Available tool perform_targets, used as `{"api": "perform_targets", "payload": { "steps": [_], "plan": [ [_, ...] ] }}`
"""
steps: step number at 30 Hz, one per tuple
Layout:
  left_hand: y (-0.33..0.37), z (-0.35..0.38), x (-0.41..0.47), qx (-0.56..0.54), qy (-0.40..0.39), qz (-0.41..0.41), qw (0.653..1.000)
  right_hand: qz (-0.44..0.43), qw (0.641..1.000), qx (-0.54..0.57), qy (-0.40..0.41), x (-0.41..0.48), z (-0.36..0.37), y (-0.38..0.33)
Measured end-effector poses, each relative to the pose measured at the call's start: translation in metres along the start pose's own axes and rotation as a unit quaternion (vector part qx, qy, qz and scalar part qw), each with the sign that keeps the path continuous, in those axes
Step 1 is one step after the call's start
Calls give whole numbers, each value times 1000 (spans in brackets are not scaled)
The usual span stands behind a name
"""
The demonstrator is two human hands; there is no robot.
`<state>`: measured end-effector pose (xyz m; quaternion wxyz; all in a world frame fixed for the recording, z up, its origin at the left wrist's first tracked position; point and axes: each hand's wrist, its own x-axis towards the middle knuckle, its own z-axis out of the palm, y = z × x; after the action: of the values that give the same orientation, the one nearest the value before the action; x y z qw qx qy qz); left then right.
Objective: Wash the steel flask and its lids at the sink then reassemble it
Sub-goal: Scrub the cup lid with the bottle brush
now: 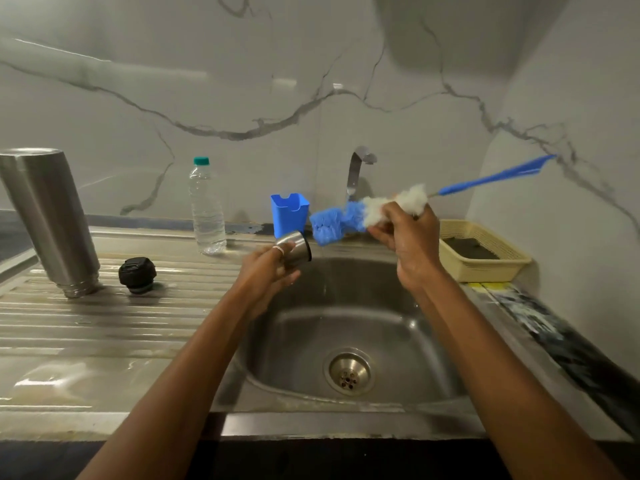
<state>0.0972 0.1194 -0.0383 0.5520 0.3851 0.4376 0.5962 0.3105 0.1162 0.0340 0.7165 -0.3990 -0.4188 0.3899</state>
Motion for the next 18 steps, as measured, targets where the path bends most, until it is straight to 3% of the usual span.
{"api": "perform_targets", "payload": {
  "steps": [4,9,12,15,17,18],
  "plan": [
    [-3,18,5,-88,-13,-46,995,44,999,16,-17,-4,-6,16],
    [-2,17,23,-129,19,-74,989,65,986,-49,-144,-7,-6,18],
    [-5,11,30,-97,24,-86,991,-50,959,-169,-220,-6,-14,30],
    [-8,5,31,-37,4,-81,996,-191,874,-318,-313,-6,-20,39],
    [-9,3,30,-8,4,-74,997,-202,872,-331,-298,-9,-17,48],
    [-9,3,29,-10,8,-72,997,-168,899,-308,-263,-10,-13,53]
  ]
}}
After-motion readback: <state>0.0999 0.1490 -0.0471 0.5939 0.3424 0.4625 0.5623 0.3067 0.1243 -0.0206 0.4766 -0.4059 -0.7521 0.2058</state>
